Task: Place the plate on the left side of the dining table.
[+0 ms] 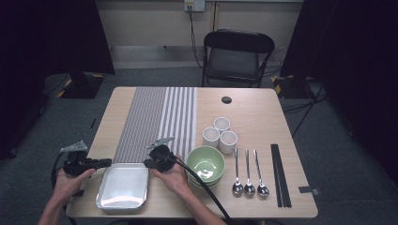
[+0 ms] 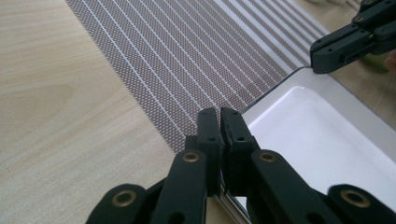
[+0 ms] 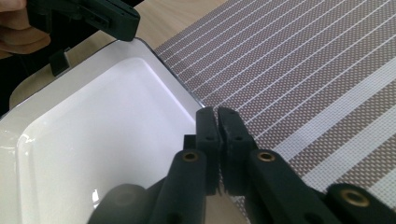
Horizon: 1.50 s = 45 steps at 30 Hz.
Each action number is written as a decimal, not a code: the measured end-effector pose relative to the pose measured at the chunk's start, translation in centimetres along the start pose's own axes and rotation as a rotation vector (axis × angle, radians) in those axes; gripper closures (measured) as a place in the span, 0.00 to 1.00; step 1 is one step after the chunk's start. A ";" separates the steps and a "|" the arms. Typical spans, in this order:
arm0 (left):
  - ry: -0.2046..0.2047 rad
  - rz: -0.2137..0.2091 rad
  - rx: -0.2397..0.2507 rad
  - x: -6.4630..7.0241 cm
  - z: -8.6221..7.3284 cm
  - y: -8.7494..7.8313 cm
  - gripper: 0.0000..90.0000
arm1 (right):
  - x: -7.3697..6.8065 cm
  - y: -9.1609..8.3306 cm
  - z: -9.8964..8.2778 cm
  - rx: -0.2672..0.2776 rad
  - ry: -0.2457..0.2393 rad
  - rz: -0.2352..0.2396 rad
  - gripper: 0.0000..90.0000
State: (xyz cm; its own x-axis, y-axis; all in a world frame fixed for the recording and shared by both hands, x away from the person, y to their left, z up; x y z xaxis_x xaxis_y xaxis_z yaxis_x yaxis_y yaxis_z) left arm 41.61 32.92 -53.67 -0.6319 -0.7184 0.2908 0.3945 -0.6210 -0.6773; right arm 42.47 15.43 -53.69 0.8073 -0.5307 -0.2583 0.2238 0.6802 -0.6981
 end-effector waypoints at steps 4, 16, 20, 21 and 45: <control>0.005 0.003 0.001 0.0 0.1 0.0 0.98 | 0.0 0.1 0.0 0.008 0.001 -0.007 0.99; -0.014 -0.015 0.011 0.0 0.0 0.2 0.98 | 0.1 0.1 0.0 0.007 0.029 0.008 0.98; -0.018 -0.018 0.010 0.0 0.0 0.2 0.97 | 0.1 0.1 0.0 0.008 0.040 0.012 0.99; -0.018 -0.019 0.010 0.0 0.1 0.2 0.97 | 0.1 0.1 0.0 0.008 0.040 0.010 0.99; -0.047 -0.001 -0.004 0.0 -0.3 -0.1 0.97 | 0.0 -0.4 0.0 0.013 0.056 0.007 1.00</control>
State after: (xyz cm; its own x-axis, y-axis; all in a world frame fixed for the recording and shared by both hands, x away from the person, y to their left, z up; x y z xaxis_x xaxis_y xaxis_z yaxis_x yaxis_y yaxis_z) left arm 41.40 33.09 -53.83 -0.6003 -0.7316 0.3231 0.3911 -0.6209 -0.6793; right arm 42.39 15.16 -53.36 0.7769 -0.5533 -0.3003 0.2255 0.6900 -0.6878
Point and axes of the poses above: each handheld gripper's, and its own axes: y roughly forward along the jaws, z roughly out of its top, x roughly to its right, the point moved 10 cm from there along y, roughly forward along the jaws, and after that the axes turned 5 degrees about -x, right-handed, at the moved point
